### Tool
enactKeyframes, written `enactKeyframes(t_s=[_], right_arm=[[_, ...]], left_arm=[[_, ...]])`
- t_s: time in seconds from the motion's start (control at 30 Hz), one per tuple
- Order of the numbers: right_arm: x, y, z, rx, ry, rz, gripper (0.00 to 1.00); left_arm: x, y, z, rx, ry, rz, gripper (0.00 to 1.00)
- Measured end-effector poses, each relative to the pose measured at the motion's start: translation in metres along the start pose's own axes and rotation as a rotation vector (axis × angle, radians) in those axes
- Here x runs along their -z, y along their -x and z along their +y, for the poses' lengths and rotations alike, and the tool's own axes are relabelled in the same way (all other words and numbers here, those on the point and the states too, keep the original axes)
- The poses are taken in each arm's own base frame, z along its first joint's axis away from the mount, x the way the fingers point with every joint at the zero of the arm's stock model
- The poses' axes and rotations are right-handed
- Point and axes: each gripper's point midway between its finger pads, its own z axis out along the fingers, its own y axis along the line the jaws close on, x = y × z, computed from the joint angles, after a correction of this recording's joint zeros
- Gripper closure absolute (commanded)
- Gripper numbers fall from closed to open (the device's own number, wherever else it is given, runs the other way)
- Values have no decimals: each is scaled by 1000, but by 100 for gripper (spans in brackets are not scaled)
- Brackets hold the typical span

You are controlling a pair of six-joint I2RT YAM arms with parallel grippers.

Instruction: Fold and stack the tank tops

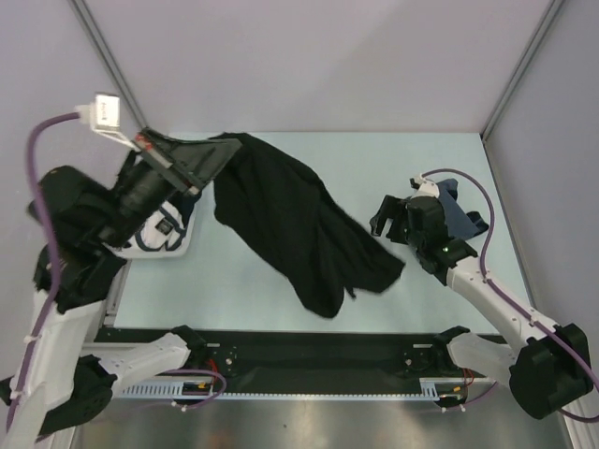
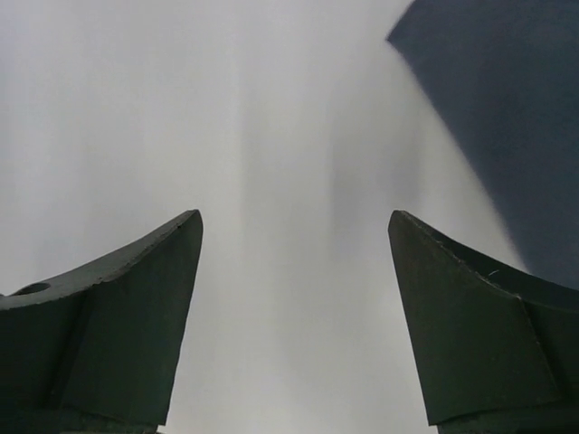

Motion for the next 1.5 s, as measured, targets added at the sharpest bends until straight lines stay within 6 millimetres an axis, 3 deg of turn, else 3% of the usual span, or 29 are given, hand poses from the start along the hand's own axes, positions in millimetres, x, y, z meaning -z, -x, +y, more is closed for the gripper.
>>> enactKeyframes(t_s=[0.07, 0.13, 0.23, 0.27, 0.3, 0.33, 0.4, 0.47, 0.57, 0.77, 0.9, 0.97, 1.03, 1.17, 1.27, 1.3, 1.37, 1.4, 1.43, 1.47, 1.5], right_arm=[[4, -4, 9, 6, 59, 6, 12], [7, -5, 15, 10, 102, 5, 12], [9, -8, 16, 15, 120, 5, 11], [9, -10, 15, 16, 115, 9, 11], [9, -11, 12, 15, 101, 12, 10], [9, -13, 9, 17, 87, 18, 11], [9, -18, 5, 21, 75, 34, 12], [9, -26, 4, 29, 83, 58, 19], [11, -43, 10, 48, 127, 115, 26], [11, -82, 26, 106, 209, 256, 34], [8, -107, 32, 126, 242, 351, 34], [9, -118, 36, 125, 265, 397, 19], [13, -129, 43, 137, 291, 437, 12], [33, -158, 68, 198, 371, 511, 22], [41, -178, 78, 219, 394, 565, 30], [42, -185, 77, 221, 389, 586, 32], [41, -199, 71, 230, 355, 620, 55], [41, -205, 67, 231, 331, 633, 72], [40, -209, 62, 234, 310, 639, 100], [40, -211, 58, 237, 290, 642, 100], [40, -211, 53, 229, 263, 641, 100]], left_arm=[[-16, -28, 13, 18, 10, 70, 99], [-36, -63, 40, 37, 52, 143, 100], [-62, -132, 108, 72, 176, 266, 97], [-65, -149, 125, 77, 211, 297, 88], [-67, -176, 154, 82, 277, 349, 71], [-67, -203, 181, 83, 342, 402, 25], [-61, -247, 229, 88, 460, 494, 0], [-53, -275, 260, 80, 555, 569, 0], [-46, -292, 284, 31, 630, 637, 0], [-31, -286, 286, -71, 615, 668, 5], [7, -303, 289, -107, 602, 734, 4], [28, -318, 293, -121, 608, 781, 1], [47, -332, 301, -125, 627, 824, 0], [88, -354, 329, -130, 707, 888, 0], [100, -366, 346, -102, 738, 918, 4], [101, -371, 352, -92, 749, 929, 10], [101, -380, 361, -76, 761, 950, 23], [100, -385, 365, -68, 761, 959, 48], [99, -390, 367, -60, 760, 968, 60], [98, -393, 369, -61, 754, 978, 70], [98, -396, 371, -60, 749, 986, 93]])
